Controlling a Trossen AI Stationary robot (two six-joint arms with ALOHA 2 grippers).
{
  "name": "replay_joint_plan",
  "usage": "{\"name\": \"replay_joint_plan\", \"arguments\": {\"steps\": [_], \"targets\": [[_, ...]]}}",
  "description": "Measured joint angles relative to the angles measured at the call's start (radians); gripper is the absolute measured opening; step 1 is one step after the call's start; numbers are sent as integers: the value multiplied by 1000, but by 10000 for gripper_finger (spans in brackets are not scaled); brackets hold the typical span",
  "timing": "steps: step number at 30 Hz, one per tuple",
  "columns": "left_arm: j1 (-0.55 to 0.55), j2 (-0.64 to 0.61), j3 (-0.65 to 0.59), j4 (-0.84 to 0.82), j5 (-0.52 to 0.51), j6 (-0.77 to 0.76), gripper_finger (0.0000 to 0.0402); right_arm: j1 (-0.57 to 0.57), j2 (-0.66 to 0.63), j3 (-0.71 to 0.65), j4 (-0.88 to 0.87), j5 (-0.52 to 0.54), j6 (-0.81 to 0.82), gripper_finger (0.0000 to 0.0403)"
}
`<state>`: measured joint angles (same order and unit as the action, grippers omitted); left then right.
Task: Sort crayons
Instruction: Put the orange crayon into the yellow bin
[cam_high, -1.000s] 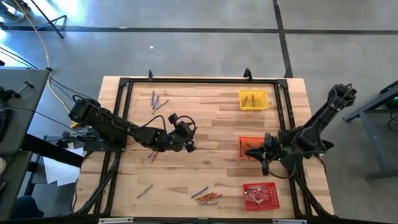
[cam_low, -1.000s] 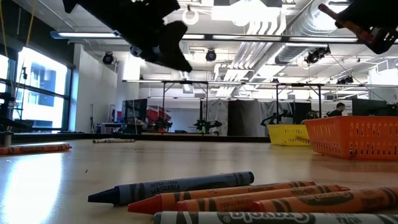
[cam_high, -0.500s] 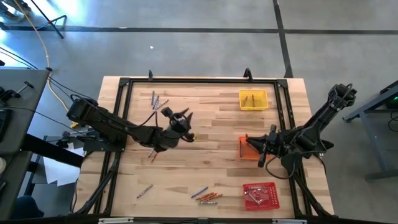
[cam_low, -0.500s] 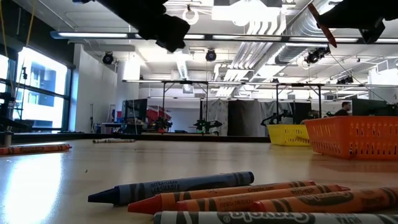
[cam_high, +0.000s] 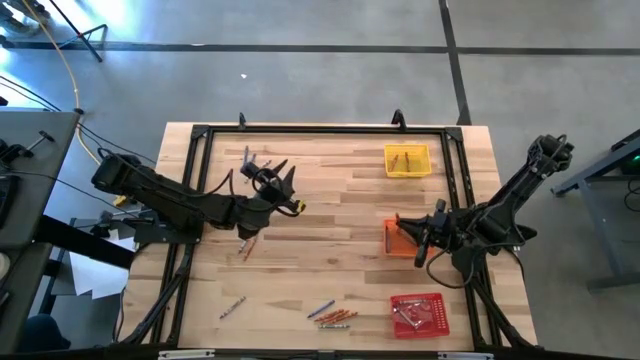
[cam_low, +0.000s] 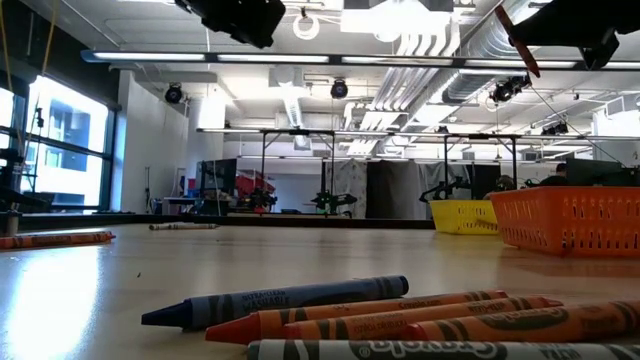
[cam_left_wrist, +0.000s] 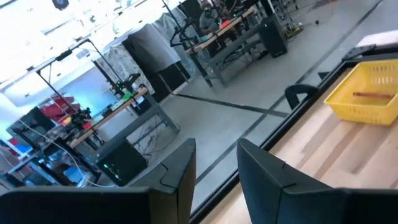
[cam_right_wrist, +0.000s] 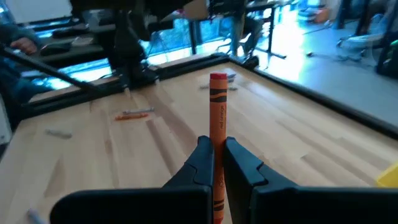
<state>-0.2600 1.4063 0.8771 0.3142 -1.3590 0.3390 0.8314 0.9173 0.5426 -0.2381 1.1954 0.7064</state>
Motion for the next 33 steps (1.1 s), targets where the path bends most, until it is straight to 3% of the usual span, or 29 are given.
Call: {"name": "replay_joint_plan", "arguments": {"steps": [5, 9, 13, 18, 26, 33], "targets": [[6, 1, 0, -4, 1, 64, 103, -38, -2, 0, -40, 154, -34, 4], [31, 1, 0, -2, 2, 70, 103, -165, -33, 0, -144, 202, 20, 4], [69, 1, 0, -2, 2, 105, 103, -343, -71, 0, -284, 154, 120, 4], [125, 1, 0, -2, 12, 109, 103, -588, -112, 0, -353, 63, 131, 4], [197, 1, 0, -3, 79, 109, 103, -963, -111, 0, -363, -142, -16, 4], [251, 1, 0, -4, 166, 114, 103, -1193, -70, 0, -310, -284, -35, 4]]}}
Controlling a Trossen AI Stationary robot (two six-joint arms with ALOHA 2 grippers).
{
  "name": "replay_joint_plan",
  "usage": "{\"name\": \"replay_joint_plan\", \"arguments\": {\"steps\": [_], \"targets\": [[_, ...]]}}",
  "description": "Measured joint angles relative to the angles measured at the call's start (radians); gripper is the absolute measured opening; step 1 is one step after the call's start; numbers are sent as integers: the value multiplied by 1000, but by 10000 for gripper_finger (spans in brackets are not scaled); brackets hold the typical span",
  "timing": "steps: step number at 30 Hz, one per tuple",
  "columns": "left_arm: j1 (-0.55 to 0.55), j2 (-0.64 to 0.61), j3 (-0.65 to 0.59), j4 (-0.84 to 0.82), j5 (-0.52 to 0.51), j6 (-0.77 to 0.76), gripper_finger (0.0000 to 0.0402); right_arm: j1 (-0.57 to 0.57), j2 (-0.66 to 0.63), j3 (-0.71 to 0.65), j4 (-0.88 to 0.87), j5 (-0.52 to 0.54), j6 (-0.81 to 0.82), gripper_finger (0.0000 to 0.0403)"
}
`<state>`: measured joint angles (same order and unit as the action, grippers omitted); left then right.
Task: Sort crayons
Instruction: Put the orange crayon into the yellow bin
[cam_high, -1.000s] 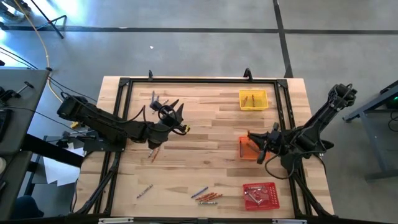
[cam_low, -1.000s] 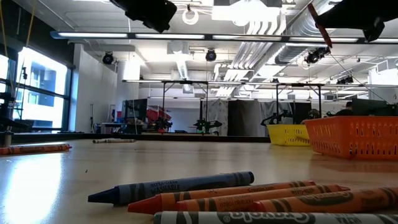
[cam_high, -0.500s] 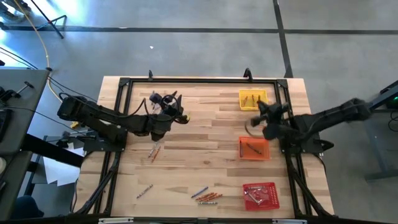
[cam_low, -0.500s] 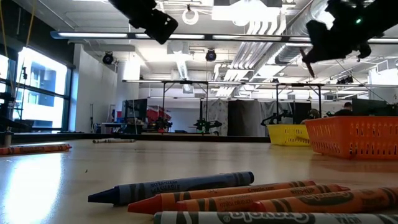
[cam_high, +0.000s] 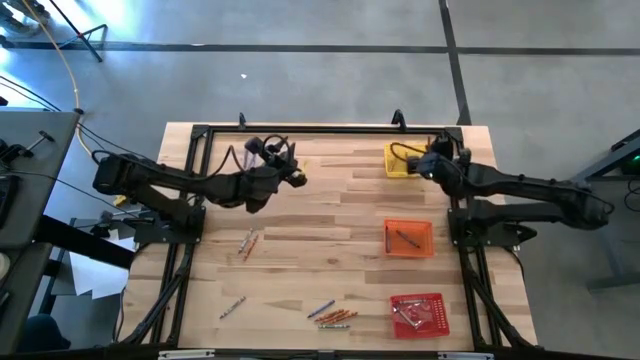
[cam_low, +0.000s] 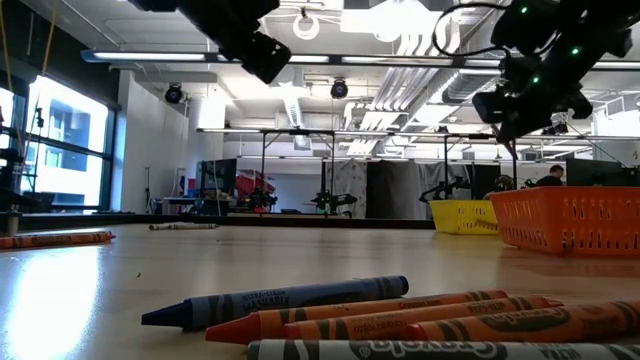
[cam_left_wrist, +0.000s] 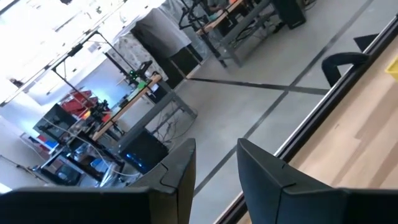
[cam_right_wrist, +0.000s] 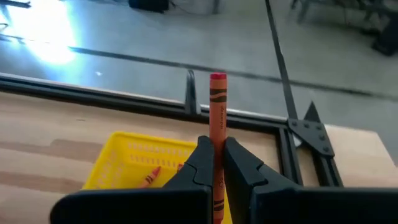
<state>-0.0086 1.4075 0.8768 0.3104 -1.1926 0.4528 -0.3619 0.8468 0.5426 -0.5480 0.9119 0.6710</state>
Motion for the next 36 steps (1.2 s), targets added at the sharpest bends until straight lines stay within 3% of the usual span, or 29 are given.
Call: {"name": "replay_joint_plan", "arguments": {"steps": [9, 18, 27, 30, 36], "targets": [[70, 0, 0, 0, 35, 16, 103, -150, 217, 0, 212, -61, -51, 5], [101, 0, 0, 0, 35, 22, 103, -221, 402, 0, 365, -237, -104, 5], [100, 0, 0, 1, 35, 21, 103, -221, 426, 0, 373, -259, -112, 5], [100, 0, 0, 1, 35, 20, 103, -221, 426, -1, 373, -330, -163, 7], [100, 0, 0, 1, 35, 20, 103, -221, 426, -1, 374, -425, -236, 52]]}}
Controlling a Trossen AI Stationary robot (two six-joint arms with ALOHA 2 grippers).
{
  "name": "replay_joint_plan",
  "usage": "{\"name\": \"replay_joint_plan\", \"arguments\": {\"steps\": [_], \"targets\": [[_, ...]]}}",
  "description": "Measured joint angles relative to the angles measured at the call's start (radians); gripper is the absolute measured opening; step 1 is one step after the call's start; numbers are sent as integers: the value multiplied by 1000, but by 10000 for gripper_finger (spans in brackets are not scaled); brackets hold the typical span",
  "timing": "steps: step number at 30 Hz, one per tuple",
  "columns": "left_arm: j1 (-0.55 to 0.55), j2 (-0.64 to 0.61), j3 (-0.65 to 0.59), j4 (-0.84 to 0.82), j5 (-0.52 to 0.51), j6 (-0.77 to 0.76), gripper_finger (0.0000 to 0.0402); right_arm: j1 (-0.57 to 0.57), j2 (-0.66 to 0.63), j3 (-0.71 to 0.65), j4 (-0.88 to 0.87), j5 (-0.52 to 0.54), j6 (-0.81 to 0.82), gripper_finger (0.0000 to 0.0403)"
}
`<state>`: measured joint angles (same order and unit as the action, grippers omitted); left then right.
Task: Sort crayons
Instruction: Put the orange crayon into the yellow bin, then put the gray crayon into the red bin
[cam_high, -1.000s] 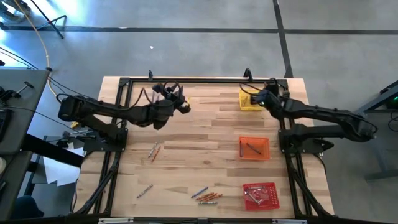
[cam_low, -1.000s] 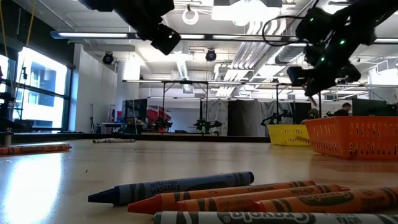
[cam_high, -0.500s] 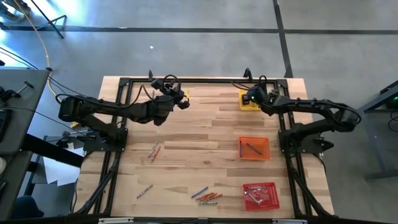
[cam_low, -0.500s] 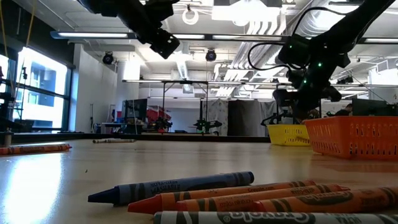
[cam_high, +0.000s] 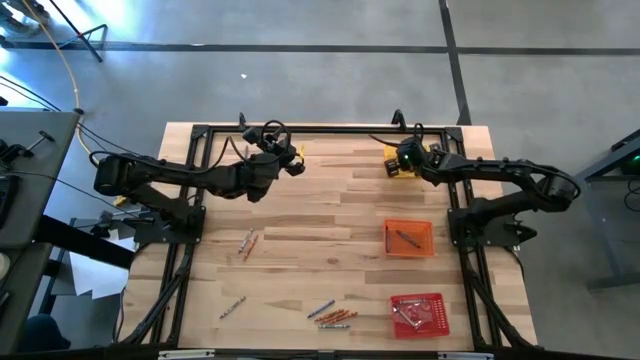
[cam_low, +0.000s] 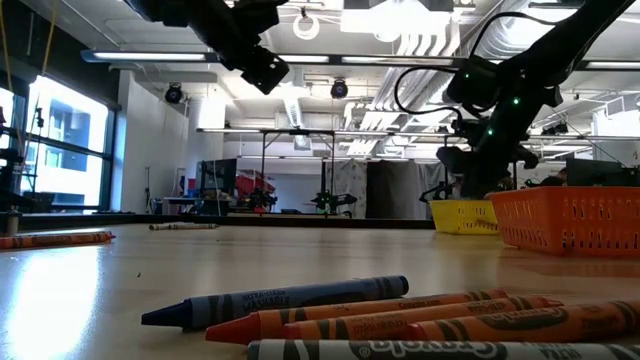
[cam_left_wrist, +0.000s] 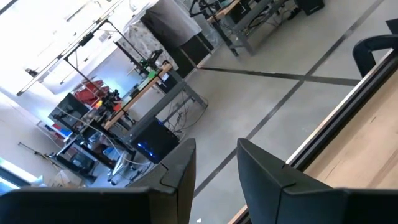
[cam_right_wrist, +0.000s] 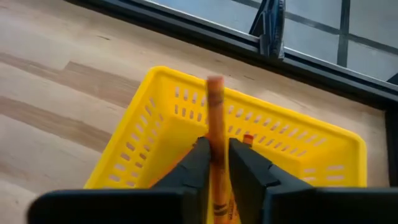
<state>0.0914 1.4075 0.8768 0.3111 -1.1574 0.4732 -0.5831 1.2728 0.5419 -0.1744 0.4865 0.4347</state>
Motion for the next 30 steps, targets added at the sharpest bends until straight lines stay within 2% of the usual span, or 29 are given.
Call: {"name": "replay_joint_plan", "arguments": {"steps": [7, 11, 15, 20, 23, 27, 30], "targets": [[0, 0, 0, -1, -7, 0, 103, 0, -6, 0, 0, 0, -22, 120], [0, 0, 0, -49, -57, -51, 103, 0, -39, 23, -23, -47, -43, 129], [14, 0, 0, -231, -60, -215, 103, 7, -95, 77, -25, -133, -101, 128], [69, 0, 0, -533, 167, -493, 103, 39, -154, 153, -26, -277, -198, 128], [115, 0, 0, -698, 260, -601, 103, 76, -177, 196, -35, -391, -248, 128], [182, 0, 0, -847, 376, -645, 103, 141, -199, 248, -65, -507, -272, 128], [242, 0, 0, -903, 543, -600, 103, 205, -202, 284, -80, -531, -272, 128]]}}
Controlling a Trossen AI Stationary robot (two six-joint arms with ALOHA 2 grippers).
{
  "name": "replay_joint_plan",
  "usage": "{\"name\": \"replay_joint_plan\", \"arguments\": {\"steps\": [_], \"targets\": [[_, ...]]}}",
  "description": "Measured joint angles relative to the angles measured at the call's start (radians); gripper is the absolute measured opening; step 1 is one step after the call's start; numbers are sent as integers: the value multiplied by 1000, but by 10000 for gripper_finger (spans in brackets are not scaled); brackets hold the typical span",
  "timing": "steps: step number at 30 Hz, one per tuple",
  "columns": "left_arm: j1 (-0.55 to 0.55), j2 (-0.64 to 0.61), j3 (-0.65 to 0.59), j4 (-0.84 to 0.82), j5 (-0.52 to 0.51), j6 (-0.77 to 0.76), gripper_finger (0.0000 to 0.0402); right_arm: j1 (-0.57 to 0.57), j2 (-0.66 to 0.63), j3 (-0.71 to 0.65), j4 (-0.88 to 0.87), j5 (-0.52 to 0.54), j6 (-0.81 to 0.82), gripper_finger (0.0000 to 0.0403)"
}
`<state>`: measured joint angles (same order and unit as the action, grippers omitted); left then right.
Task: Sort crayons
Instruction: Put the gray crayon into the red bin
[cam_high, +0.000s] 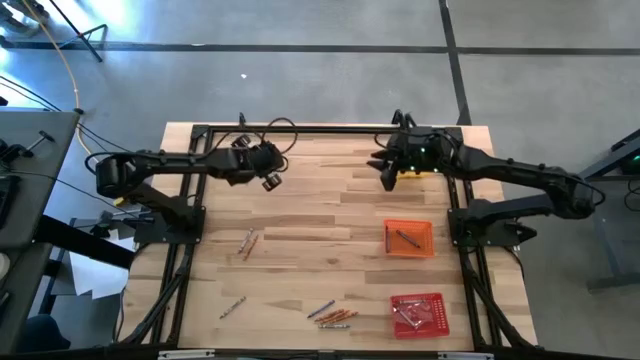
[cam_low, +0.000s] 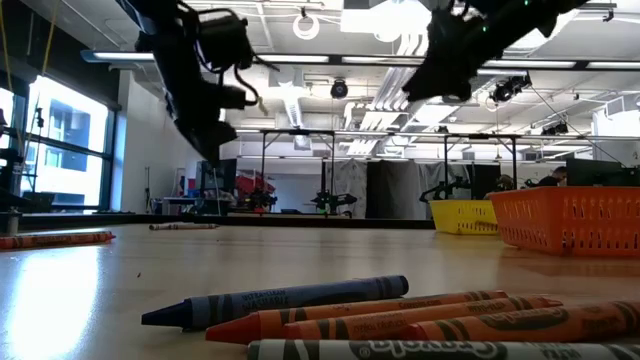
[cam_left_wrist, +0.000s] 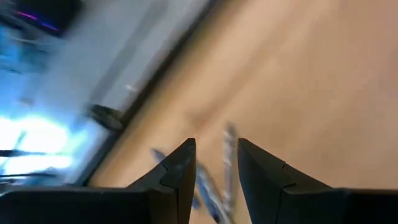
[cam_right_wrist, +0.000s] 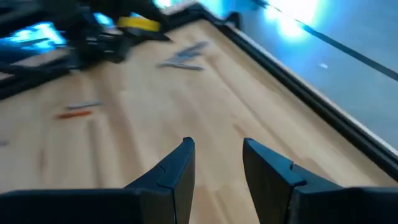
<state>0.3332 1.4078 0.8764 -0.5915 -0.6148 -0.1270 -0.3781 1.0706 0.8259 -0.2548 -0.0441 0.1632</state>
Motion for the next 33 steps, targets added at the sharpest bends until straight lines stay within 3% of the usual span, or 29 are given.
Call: {"name": "replay_joint_plan", "arguments": {"steps": [2, 5, 17, 27, 33], "targets": [[38, 0, 0, -13, 131, 68, 103, 43, 0, 15, -5, -2, 0, 128], [101, 1, 0, -2, 235, 148, 103, 100, 0, 28, -10, -1, 15, 128], [317, 100, 0, 66, 400, 246, 103, 218, 0, 37, -4, 114, 99, 128], [370, 208, 0, 98, 405, 289, 103, 217, 0, 37, -3, 120, 128, 128], [363, 217, 0, 97, 465, 286, 103, 217, 0, 37, -3, 120, 127, 128]]}}
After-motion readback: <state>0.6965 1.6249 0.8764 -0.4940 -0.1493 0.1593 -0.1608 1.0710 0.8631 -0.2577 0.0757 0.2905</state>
